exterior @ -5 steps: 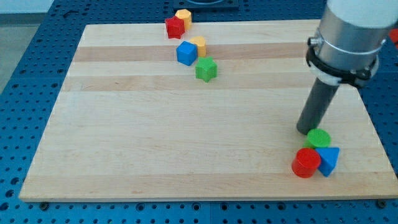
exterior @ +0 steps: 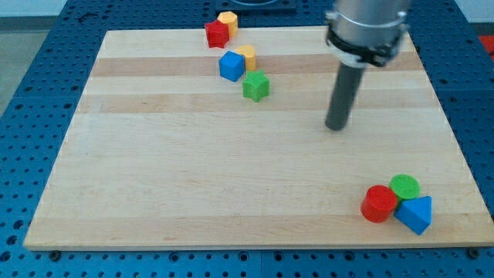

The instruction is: Slide the green star towards the center of the board

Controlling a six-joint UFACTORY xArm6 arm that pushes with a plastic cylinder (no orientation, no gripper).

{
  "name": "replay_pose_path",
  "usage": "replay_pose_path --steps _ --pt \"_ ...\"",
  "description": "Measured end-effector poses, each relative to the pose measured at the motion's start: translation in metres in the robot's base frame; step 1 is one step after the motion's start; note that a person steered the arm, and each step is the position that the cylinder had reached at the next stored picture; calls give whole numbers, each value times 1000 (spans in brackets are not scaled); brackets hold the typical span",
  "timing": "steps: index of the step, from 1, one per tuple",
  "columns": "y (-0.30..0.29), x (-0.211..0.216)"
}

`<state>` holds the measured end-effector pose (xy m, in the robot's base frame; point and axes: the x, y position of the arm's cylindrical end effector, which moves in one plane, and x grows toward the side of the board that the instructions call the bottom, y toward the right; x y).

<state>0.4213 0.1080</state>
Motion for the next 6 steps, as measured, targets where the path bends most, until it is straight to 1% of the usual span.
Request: replay_pose_path --steps 2,3,4,5,6 --pt "-47 -77" --pt "-81 -105" --pt "-109 -93" --pt "-113 -51" --pt "-105 -15"
